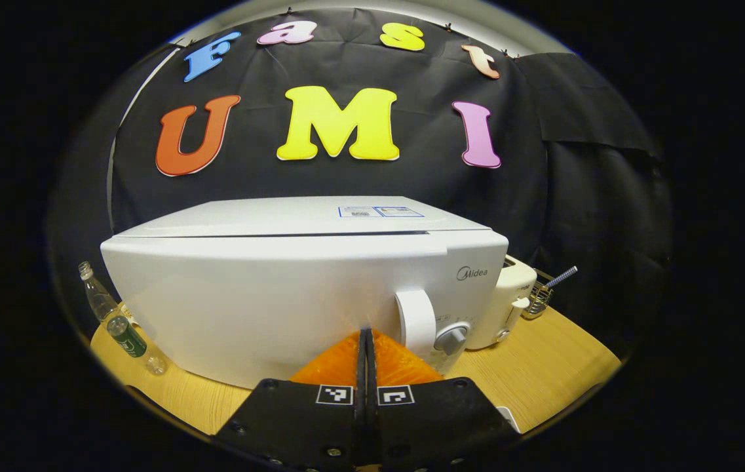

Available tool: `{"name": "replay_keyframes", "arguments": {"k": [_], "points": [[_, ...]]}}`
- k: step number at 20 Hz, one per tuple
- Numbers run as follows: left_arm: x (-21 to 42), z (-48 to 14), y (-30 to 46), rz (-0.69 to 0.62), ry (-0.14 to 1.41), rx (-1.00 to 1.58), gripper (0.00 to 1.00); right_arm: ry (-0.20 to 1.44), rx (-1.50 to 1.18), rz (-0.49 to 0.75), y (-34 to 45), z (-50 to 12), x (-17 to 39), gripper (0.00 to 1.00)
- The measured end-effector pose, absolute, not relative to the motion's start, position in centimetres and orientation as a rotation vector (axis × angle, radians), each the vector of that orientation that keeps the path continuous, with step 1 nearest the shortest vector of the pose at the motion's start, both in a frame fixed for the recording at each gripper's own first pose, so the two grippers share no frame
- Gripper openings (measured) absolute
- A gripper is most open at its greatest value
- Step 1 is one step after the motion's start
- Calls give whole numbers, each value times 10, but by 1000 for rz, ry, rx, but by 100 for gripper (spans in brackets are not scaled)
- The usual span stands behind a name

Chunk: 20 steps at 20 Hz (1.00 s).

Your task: Open the microwave oven with the left hand, put the food in, and close the microwave oven.

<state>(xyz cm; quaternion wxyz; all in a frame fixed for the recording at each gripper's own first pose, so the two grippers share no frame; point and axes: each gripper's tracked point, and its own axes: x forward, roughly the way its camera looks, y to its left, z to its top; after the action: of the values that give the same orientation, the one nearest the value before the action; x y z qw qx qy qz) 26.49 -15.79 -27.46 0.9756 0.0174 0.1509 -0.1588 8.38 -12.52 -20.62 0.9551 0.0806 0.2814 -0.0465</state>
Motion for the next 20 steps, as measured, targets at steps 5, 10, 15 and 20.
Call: {"name": "replay_keyframes", "arguments": {"k": [5, 10, 15, 20], "points": [[269, -277, -157, -298, 335, 38, 0, 578, 175, -86, -122, -212, 80, 100], [230, -272, -132, -232, 348, 79, 0, 546, 112, -85, -133, -210, 72, 100], [168, -263, -104, -190, 407, 74, 2, 519, 60, -63, -147, -220, 71, 100], [120, -266, -80, -116, 435, 135, 96, 486, 83, -62, -159, -229, 74, 100]]}}
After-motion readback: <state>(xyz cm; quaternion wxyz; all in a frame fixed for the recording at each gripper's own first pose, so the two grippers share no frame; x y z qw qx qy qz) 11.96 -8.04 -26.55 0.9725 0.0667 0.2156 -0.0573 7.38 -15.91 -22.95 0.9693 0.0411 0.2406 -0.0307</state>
